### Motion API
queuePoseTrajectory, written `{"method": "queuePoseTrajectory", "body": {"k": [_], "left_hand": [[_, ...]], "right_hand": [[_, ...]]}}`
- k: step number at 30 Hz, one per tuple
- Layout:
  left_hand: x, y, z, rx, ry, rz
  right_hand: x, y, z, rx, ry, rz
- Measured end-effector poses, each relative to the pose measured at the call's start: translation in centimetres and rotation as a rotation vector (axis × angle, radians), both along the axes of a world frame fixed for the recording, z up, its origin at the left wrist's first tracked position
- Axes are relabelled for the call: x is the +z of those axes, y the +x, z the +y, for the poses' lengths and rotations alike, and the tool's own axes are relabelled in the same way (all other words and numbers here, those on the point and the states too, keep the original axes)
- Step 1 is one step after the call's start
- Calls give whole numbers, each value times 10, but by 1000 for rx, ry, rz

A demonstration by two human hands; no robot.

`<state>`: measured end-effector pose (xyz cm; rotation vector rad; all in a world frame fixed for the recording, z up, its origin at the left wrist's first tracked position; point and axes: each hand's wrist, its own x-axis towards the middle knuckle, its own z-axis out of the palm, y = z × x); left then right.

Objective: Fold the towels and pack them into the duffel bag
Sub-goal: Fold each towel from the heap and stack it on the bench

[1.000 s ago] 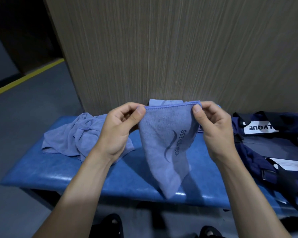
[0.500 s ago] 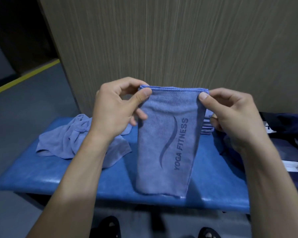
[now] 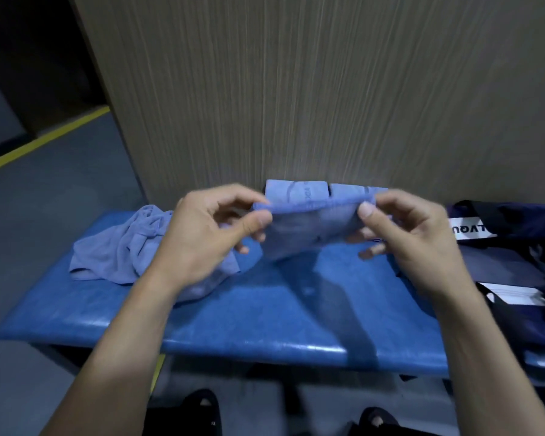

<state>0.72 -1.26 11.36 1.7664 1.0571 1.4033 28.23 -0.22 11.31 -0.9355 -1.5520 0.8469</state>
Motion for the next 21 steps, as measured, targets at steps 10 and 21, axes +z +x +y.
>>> {"method": "queuePoseTrajectory", "body": {"k": [10, 21], "left_hand": [[-54, -9, -39, -470, -545, 507], [-78, -5, -2, -697, -723, 535]], "right_hand": [[-56, 43, -33, 478, -467, -526], [-67, 29, -29, 678, -621, -691]]}}
